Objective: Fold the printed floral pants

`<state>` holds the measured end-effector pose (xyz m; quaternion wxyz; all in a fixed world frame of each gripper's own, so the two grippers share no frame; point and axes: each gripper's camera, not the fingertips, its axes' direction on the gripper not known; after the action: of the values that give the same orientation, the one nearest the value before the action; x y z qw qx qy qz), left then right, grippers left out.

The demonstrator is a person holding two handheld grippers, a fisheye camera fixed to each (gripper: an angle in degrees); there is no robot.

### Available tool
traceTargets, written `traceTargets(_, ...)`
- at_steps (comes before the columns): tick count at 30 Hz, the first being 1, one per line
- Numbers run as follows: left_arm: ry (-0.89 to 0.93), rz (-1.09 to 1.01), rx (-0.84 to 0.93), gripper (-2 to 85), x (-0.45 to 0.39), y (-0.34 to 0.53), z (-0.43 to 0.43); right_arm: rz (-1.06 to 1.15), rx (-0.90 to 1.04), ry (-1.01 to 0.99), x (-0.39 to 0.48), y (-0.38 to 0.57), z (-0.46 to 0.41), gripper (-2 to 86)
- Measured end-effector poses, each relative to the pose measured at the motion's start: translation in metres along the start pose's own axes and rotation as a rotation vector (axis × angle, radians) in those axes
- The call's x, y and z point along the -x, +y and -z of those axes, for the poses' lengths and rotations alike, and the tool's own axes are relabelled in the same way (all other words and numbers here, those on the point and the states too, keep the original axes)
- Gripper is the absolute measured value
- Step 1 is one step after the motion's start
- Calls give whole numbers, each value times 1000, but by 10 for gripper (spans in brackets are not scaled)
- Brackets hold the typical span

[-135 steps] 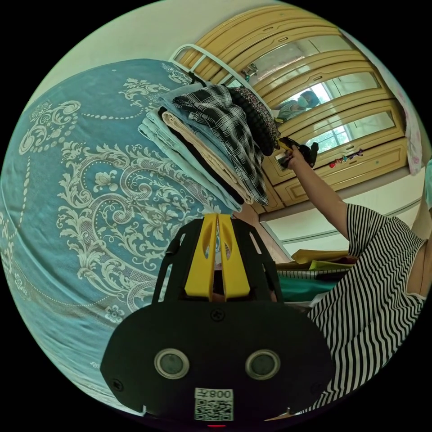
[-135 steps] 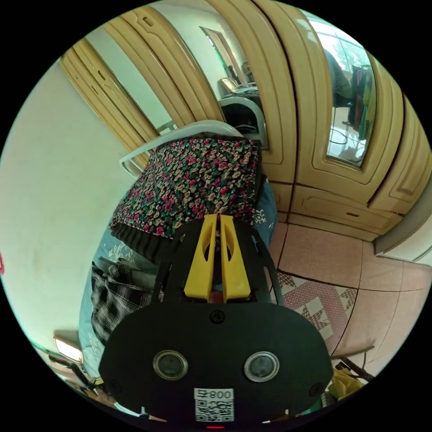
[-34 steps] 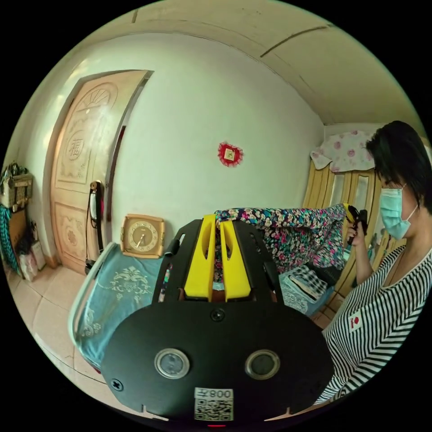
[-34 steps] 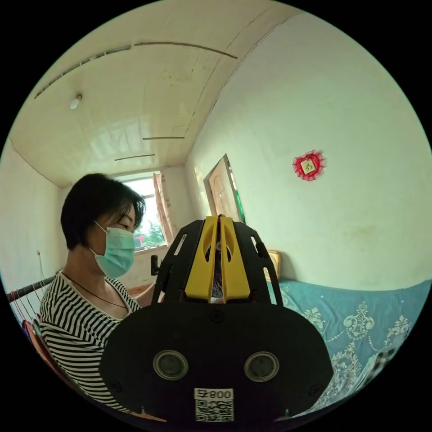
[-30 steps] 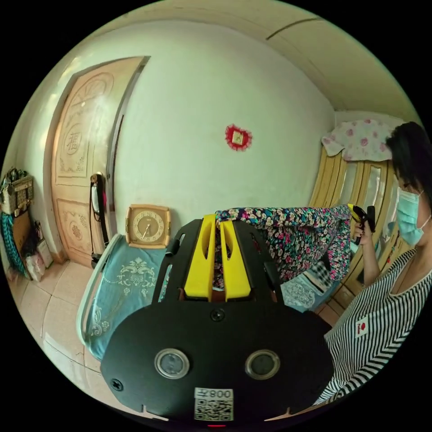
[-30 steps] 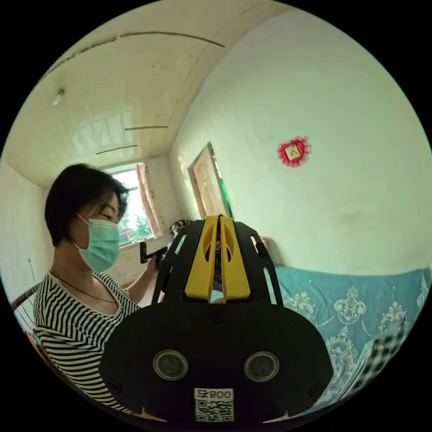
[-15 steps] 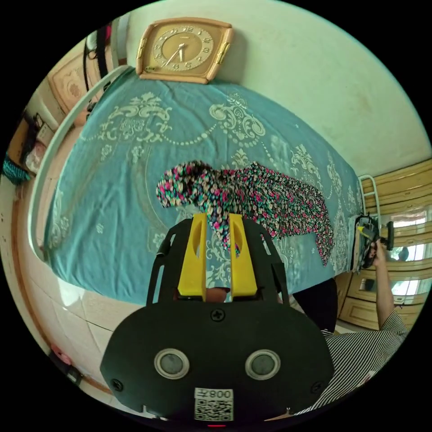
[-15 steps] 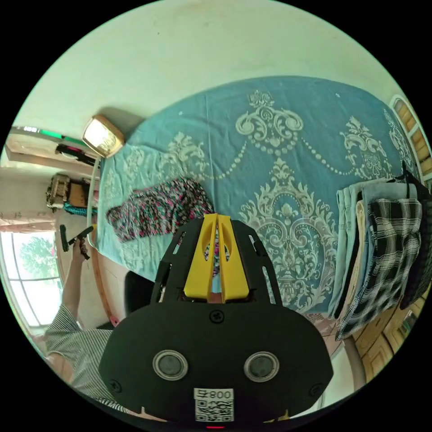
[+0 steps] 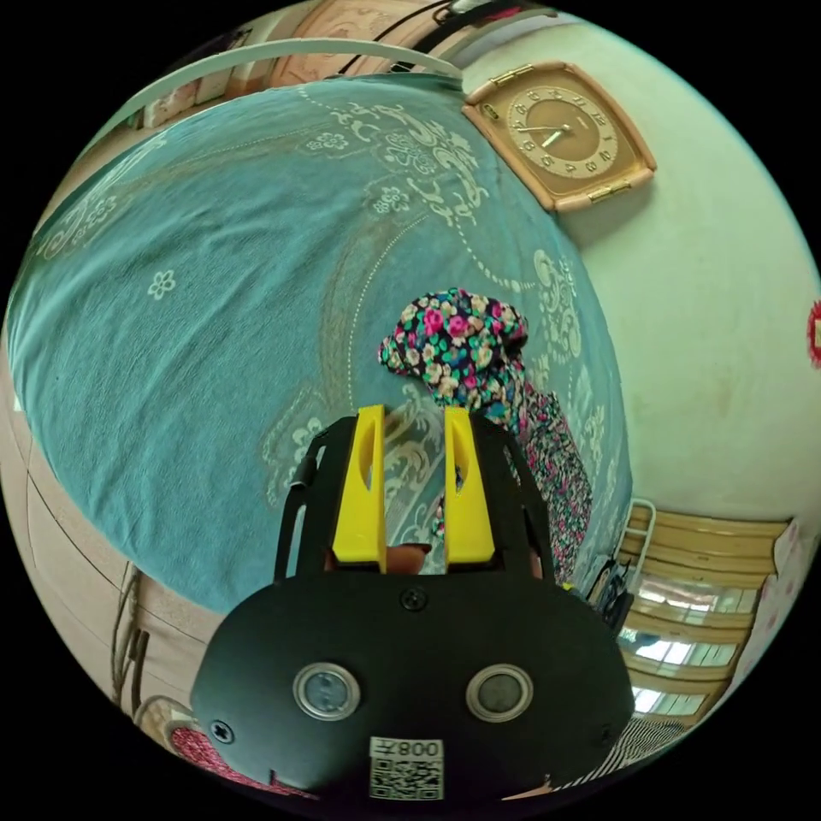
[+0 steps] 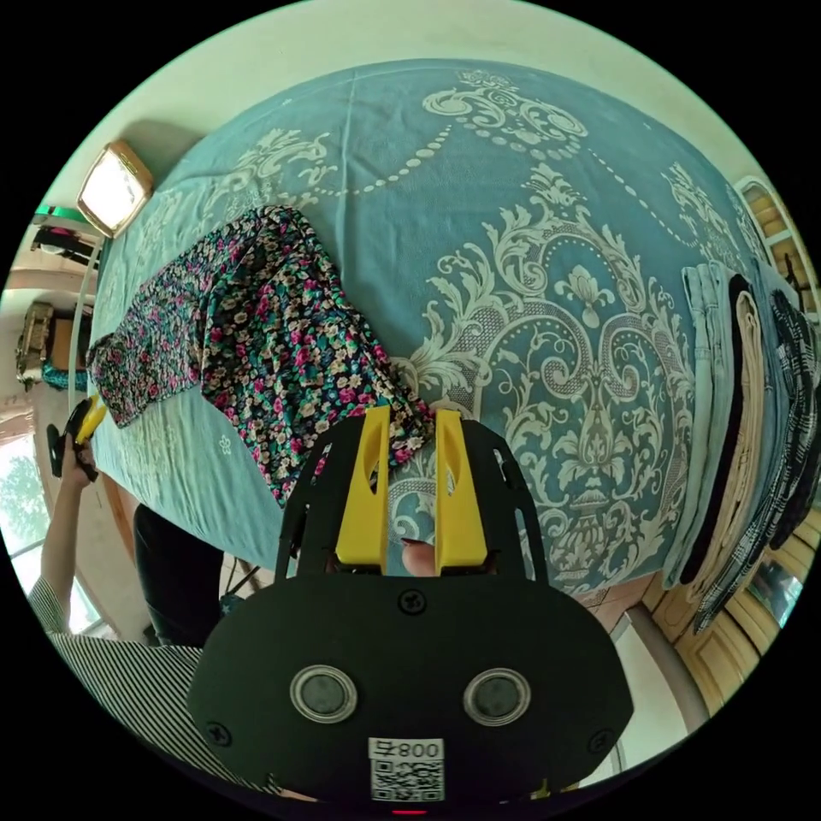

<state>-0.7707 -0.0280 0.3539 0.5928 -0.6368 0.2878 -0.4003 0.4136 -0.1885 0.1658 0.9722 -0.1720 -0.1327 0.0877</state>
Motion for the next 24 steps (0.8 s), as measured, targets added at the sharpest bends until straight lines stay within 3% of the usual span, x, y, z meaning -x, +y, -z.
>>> traceTargets(4, 123, 40, 2, 22, 4, -24, -13, 71, 10, 47, 4, -24, 9, 64)
traceTargets(9, 128, -52, -20, 6, -7, -41, -6, 99, 24, 110, 1, -47, 19, 38)
traceTargets(16, 177, -168, -183, 5, -24, -65, 35, 153, 51, 166, -35, -77, 56, 20)
traceTargets(24, -67, -203, -35, 63, -31, -78, -11, 32, -9, 245, -116, -125, 125, 20)
